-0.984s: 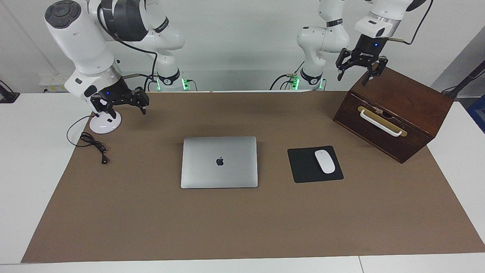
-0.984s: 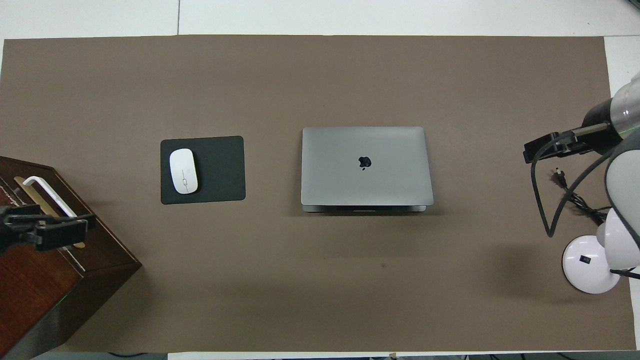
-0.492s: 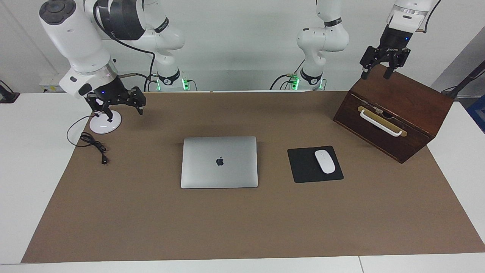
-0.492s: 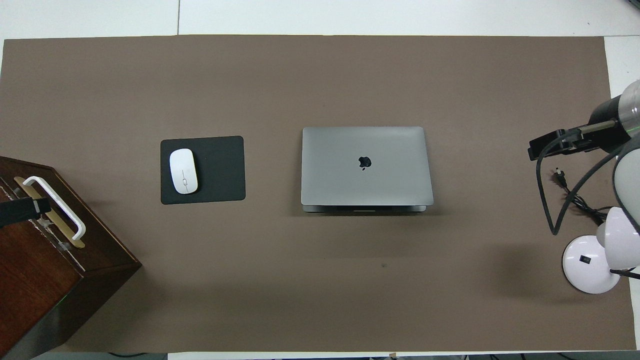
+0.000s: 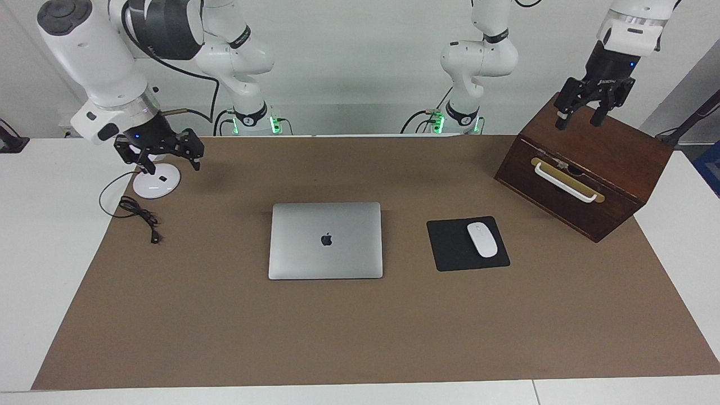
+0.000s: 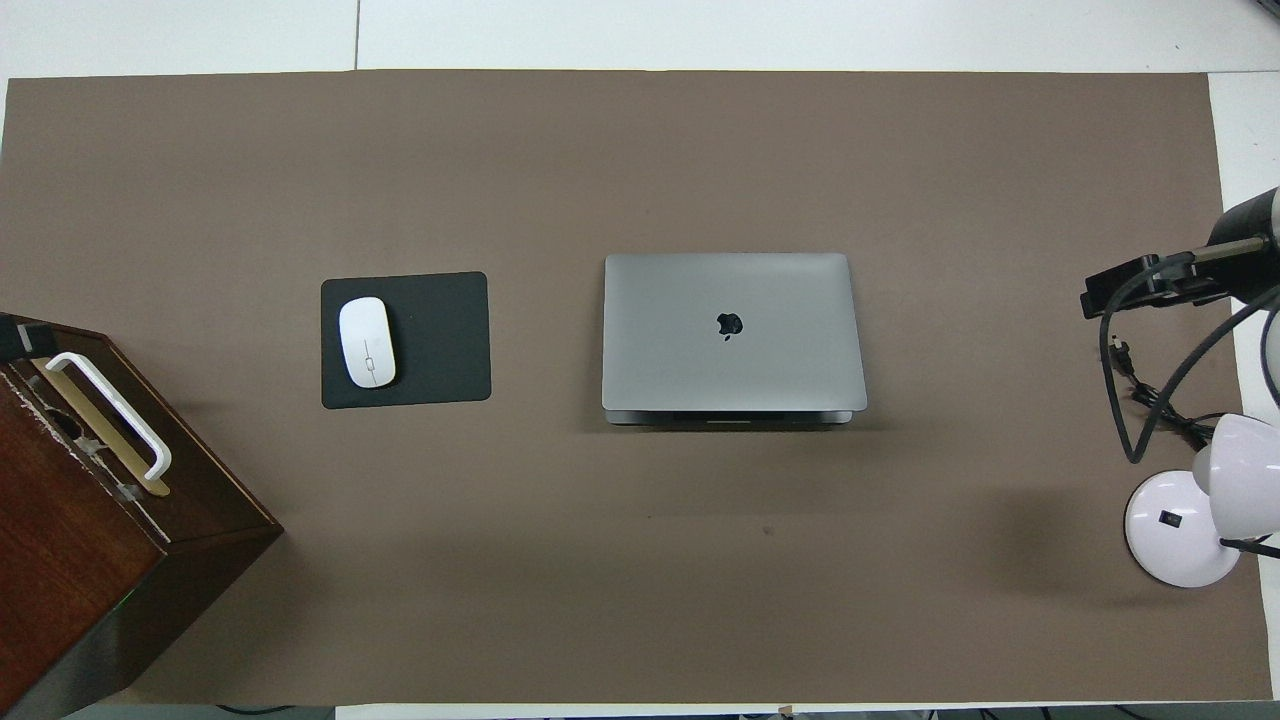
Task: Close laptop with both arms
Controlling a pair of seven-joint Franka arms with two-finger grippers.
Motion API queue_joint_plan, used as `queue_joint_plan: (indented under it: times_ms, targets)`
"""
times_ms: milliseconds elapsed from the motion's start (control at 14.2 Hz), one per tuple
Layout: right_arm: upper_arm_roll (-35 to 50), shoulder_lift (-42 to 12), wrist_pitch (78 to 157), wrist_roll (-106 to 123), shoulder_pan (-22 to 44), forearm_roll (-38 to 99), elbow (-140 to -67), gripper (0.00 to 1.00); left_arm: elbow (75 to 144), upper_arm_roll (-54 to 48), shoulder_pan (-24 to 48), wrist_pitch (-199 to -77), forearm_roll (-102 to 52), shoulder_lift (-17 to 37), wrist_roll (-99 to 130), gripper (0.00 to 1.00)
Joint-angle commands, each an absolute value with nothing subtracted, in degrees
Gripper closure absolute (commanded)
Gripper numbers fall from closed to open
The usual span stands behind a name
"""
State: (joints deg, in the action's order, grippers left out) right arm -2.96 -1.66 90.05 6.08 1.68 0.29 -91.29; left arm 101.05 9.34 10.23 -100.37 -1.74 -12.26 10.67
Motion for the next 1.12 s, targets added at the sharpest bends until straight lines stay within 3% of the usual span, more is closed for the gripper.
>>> queue_joint_plan:
  times_ms: [0,211,492,1055]
  targets:
    - [-2.72,-3.43,87.01,5.36,1.06,0.09,-86.84,0.0,99.57,8.96,9.58,-97.65,-0.79,-9.23,11.25,0.0]
    - [-3.52,-3.43,89.73,5.36,0.97,0.09,-87.1,0.0,102.74,8.79,10.02,-93.53,-0.62,-9.93,10.99,0.0]
    - [-3.52,-3.43,89.39,5.36,0.97,0.26,-87.63,0.0,98.71,8.96,9.76,-86.58,-0.35,-9.23,10.55,0.0]
    - [-3.43,-3.25,91.05,5.27,0.79,1.67,-87.71,0.0,98.79,8.97,7.92,-91.05,0.97,-8.44,3.43,0.0]
